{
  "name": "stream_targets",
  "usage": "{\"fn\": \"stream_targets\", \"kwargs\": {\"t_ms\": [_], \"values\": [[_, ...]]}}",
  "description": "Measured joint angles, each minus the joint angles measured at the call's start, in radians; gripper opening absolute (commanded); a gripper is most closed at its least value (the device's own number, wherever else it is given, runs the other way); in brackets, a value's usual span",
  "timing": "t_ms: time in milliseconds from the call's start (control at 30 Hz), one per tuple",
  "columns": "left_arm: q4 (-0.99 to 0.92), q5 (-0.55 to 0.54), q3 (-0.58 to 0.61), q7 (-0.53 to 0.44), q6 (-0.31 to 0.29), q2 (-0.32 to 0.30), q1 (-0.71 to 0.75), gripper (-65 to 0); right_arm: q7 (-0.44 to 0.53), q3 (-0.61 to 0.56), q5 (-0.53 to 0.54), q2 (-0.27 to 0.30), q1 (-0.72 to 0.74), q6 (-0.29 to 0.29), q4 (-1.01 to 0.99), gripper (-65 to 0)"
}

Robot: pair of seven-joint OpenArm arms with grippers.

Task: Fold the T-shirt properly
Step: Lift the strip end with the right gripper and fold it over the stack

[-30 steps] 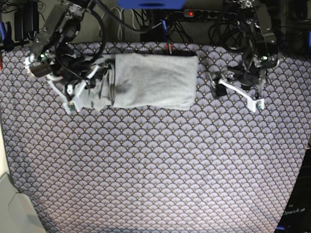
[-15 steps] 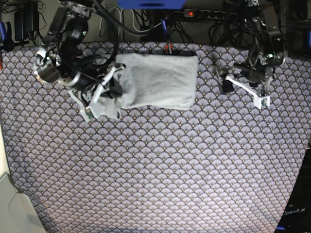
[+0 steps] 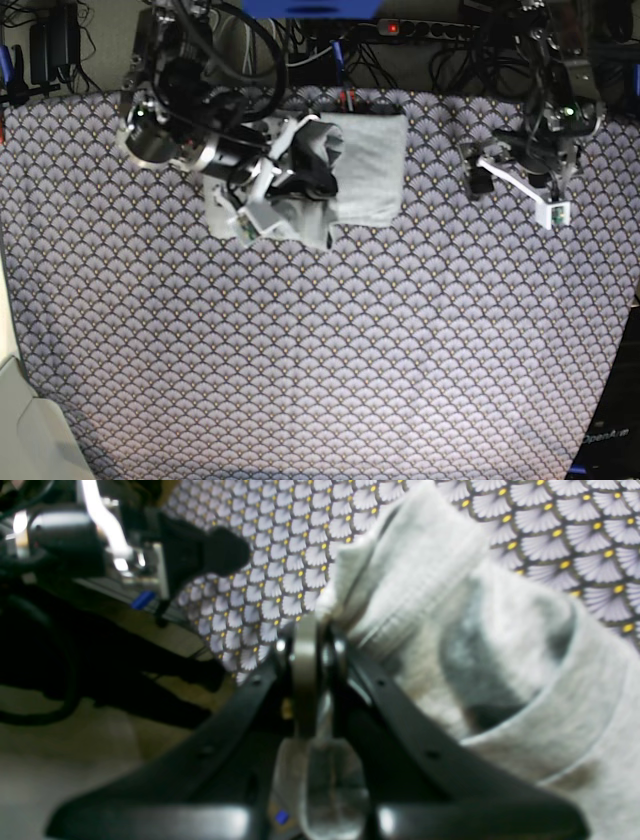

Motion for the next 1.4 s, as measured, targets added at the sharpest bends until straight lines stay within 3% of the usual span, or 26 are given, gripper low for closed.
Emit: {"fn": "stream_targets", "kwargs": {"t_ms": [267,367,633,1000,1100,1300,1400], "values": [[0.000,0.006,-0.265,0.000,0.003,-0.008,-0.001,0.0,0.057,-0.072,0.001,0.002,0.054,0.000,-0.179,-65.0],[0.000,0.007,-0.331,-0.001,0.002,-0.039,-0.001,0.0,0.073,-0.123,-0.001,0.005,0.084,0.000,-0.260,-65.0],[0.003,-0.003,-0.330,-0.001,-0.004,-0.065,0.006,0.0,0.139,-0.204,-0.002,0.004,0.148,0.000,-0.380,-65.0],[0.004,-0.002,-0.330,-0.001,-0.003,-0.062,0.008,0.0,0.145,-0.206,-0.003,0.005,0.215,0.000,-0.470,-65.0],[0.004,-0.003,-0.330,0.000,-0.004,-0.062,0.009,0.0,0.156,-0.207,0.004,0.004,0.228,0.000,-0.495,-59.3],[0.004,-0.003,-0.330,-0.001,-0.004,-0.062,0.009,0.0,0.145,-0.209,0.001,0.004,0.249,0.000,-0.547,-39.7],[0.004,-0.003,-0.330,-0.001,-0.004,-0.063,0.014,0.0,0.152,-0.208,0.005,0.004,0.251,0.000,-0.546,-36.6]]}}
